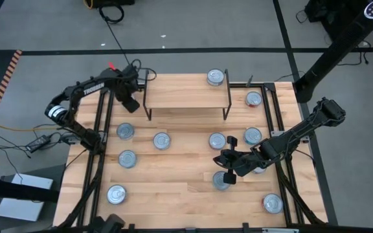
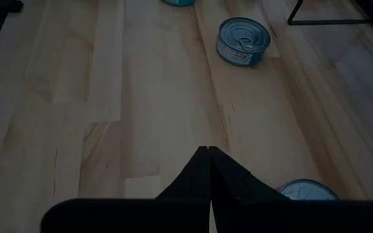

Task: Stack canned seafood by type on shelf
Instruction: Put the red tuna can on the shelf

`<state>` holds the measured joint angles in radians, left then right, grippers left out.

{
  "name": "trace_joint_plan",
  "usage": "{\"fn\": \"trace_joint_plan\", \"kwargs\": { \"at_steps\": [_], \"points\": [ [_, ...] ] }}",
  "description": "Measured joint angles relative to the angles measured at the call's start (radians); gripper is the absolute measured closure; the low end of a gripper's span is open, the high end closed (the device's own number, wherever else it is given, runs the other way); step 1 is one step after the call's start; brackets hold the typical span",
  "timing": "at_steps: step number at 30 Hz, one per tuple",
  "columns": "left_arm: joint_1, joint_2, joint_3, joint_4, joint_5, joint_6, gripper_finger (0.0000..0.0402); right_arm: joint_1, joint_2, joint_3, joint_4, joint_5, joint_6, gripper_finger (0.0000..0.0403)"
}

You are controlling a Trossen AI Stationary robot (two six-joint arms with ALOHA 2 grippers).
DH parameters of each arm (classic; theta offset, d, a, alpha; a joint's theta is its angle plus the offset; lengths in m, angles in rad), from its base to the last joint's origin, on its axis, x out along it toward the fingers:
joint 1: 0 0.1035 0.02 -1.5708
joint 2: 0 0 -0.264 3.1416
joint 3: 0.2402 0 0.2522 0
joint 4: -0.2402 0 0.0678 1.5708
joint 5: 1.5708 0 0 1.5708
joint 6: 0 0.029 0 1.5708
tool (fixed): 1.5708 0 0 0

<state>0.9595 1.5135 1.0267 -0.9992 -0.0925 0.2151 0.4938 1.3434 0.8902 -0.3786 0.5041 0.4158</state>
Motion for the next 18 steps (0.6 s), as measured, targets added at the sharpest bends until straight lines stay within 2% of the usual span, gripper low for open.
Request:
{"fn": "trace_joint_plan", "kwargs": {
  "at_steps": [9,18],
  "points": [
    [-0.019,0.000,-0.108,0.195,-0.089,0.018,0.0301,0.000,0.000,0.000,0.004,0.000,-0.001,0.0396],
    [-0.019,-0.002,-0.149,0.246,-0.124,0.044,0.0301,0.000,0.000,0.000,0.004,0.000,-0.001,0.0396]
  ]
}}
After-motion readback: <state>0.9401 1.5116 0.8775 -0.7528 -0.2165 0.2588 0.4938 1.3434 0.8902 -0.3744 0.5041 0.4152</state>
